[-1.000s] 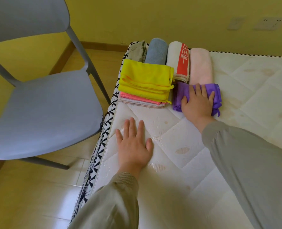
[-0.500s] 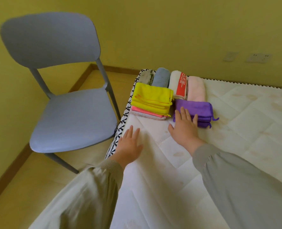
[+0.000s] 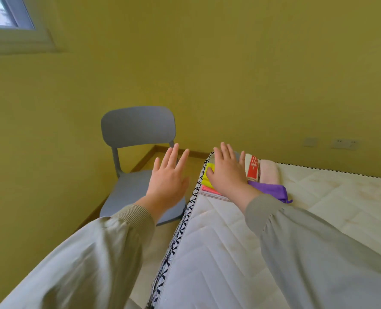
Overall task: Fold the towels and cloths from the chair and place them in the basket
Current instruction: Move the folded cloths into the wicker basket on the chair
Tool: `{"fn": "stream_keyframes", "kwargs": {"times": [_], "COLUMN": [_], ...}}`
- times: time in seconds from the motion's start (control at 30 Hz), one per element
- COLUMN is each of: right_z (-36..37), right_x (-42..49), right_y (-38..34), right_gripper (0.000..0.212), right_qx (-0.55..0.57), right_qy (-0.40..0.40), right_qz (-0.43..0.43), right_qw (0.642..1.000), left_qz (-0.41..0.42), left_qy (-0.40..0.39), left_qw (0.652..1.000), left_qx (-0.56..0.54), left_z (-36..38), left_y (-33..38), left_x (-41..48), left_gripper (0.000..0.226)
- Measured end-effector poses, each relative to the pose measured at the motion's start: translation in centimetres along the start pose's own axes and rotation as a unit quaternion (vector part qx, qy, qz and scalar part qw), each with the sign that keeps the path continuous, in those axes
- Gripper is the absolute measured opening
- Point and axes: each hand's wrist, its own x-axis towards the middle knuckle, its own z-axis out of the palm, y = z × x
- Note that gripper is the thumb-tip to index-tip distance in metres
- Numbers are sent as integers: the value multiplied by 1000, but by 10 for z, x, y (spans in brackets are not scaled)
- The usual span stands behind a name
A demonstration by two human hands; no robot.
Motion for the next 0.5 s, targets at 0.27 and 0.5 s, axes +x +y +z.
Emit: {"fn": "stream_keyframes", "kwargs": {"times": [0.27,0.5], "right_z": [-95,-183], "right_x": [-24,-18], "right_y": [-135,-261], "right_gripper": [63,64], "right_qx": [27,37], "right_qy": [86,174], "right_qz": [-93,-186], "right_qw": [992,966], "left_qz": [-16,-72], "left_qy": [84,170], "left_qw": [992,965], "left_qx": [92,187], "left_z": [-140,-255], "left_y": [-74,-164], "left_x": [-58,-93], "left_gripper": [71,68]}}
